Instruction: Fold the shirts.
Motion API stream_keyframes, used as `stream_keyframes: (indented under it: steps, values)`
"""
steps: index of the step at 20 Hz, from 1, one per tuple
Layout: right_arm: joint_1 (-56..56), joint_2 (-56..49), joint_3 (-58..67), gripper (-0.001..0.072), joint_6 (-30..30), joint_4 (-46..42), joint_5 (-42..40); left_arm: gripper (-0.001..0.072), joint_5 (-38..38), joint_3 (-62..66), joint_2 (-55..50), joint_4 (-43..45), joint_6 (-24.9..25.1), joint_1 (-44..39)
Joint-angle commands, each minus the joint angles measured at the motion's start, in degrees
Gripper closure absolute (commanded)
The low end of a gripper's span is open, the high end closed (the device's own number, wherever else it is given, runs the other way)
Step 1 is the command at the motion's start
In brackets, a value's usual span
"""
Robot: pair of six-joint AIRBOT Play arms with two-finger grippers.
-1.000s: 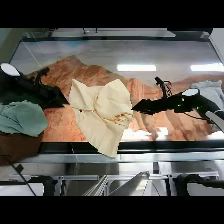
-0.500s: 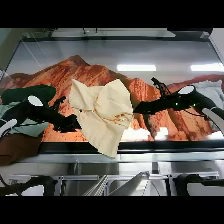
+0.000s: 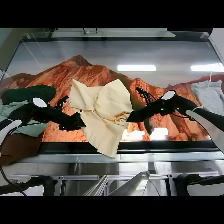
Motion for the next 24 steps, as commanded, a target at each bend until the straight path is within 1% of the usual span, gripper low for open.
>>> stream_keyframes:
  steps: [1,2,3,4,5,7,8,9,10,13,16,18,19,21,22,23,24]
  values:
    - [0.7,-0.4,0.5,0.0537,-0.2,0.2,-0.3,0.0380,1.9,-0.1,-2.3,-3.0,0.6,0.0]
    - [0.3,-0.4,0.9,0.0539,-0.2,0.1,-0.2,0.0551,1.9,-0.1,-2.3,-3.1,0.6,0.0]
    - [0.0,-0.4,1.4,0.0556,-0.2,0.1,-0.1,0.0693,1.9,-0.1,-1.9,-3.2,0.9,0.0]
    - [-0.4,-0.4,2.0,0.0610,-0.1,0.1,0.2,0.0689,2.1,-0.1,-1.2,-3.6,1.2,0.0]
    - [-0.8,-0.4,2.4,0.0625,0.1,0.1,0.3,0.0688,2.1,-0.1,-0.1,-3.6,1.2,0.1]
    - [-2.1,-0.4,3.1,0.0623,1.2,0.2,1.0,0.0688,2.1,-0.1,2.4,-3.6,1.7,1.0]
    - [-2.8,-0.4,3.3,0.0570,1.2,0.2,1.5,0.0688,2.1,-0.1,4.0,-3.6,1.7,1.9]
    - [-3.5,-0.4,3.3,0.0464,1.4,0.2,1.6,0.0687,1.9,-0.1,5.4,-3.6,1.7,3.1]
    - [-3.8,-0.4,3.3,0.0450,1.3,0.4,1.6,0.0687,1.7,-0.1,6.6,-3.6,1.7,4.3]
    - [-3.7,-0.5,3.3,0.0450,1.3,3.3,1.6,0.0687,1.2,-0.1,9.2,-3.7,2.6,6.8]
    - [-2.0,-1.0,3.3,0.0452,1.1,7.8,1.5,0.0687,0.9,-0.1,9.8,-3.8,4.3,7.2]
    - [-0.5,-2.1,3.3,0.0454,1.2,8.8,1.6,0.0687,0.8,-0.1,9.7,-3.9,5.2,7.1]
    - [0.2,-2.8,3.3,0.0488,1.3,9.0,1.6,0.0687,0.7,-0.1,9.7,-4.0,5.6,7.1]
    - [1.3,-4.1,3.3,0.0494,1.3,10.5,1.6,0.0687,0.1,-0.1,9.7,-3.9,6.8,7.2]
    - [1.5,-4.4,3.3,0.0534,1.3,11.8,1.6,0.0687,0.0,-0.1,9.7,-3.9,7.1,7.2]
    - [1.4,-4.3,3.4,0.0691,1.2,12.5,1.6,0.0687,-0.1,-0.1,9.7,-4.0,7.6,7.2]
    - [1.1,-4.1,3.5,0.0697,1.1,13.0,1.6,0.0687,-0.3,0.0,9.8,-4.0,7.7,7.2]
